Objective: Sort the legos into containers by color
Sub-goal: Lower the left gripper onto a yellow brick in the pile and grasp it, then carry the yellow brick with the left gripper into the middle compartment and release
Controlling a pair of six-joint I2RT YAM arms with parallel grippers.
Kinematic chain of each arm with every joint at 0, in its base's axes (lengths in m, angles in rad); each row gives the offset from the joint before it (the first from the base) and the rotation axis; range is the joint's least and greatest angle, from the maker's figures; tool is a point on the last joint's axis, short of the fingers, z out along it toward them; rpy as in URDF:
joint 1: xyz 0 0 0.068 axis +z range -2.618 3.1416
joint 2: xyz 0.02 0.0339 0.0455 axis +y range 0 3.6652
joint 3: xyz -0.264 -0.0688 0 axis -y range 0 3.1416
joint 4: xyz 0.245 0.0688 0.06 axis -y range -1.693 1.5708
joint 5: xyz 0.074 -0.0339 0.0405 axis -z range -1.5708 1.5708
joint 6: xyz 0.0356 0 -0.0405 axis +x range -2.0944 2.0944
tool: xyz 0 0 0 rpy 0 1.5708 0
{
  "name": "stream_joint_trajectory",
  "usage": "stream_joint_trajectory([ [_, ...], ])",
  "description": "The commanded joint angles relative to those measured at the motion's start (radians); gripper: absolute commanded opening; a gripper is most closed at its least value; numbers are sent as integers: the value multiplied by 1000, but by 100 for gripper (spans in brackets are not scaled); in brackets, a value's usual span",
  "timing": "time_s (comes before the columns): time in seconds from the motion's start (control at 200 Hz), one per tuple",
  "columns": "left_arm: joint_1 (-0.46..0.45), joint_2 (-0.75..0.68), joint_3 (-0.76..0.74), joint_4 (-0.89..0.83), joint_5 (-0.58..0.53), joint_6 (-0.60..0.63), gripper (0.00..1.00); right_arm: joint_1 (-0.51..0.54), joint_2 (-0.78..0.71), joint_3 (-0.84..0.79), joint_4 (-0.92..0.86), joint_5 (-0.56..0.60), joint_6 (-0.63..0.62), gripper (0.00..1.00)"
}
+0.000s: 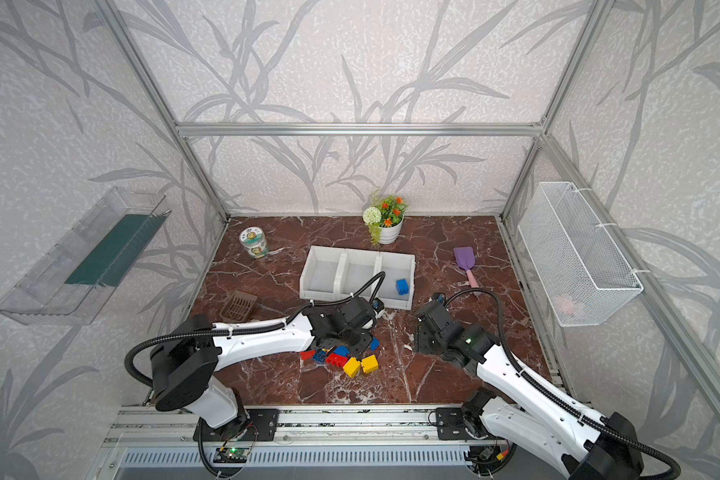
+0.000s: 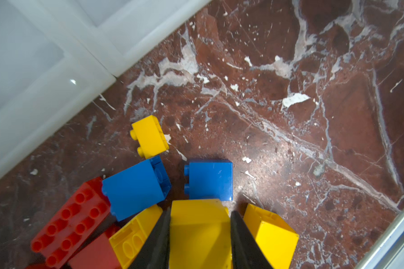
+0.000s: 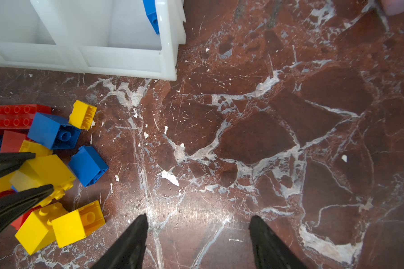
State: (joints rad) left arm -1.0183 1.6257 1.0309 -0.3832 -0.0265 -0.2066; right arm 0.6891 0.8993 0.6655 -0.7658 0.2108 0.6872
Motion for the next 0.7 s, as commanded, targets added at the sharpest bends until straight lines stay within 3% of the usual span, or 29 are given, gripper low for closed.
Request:
stream_joint_trajectory([
  [0.0,26,-42,59,-33,-46,23,34,0,-15,40,-36,28,-5,70],
  [0.27,190,-19,161,61,-7,48,34,0,-33,48,-51,32,-8,70],
  [0.49,303,130,315,84,5,81,34,0,-33,51,-52,32,-13,70],
  [0.695,343,217,375,117,5,69,46,1,-30,52,-53,32,-16,70],
])
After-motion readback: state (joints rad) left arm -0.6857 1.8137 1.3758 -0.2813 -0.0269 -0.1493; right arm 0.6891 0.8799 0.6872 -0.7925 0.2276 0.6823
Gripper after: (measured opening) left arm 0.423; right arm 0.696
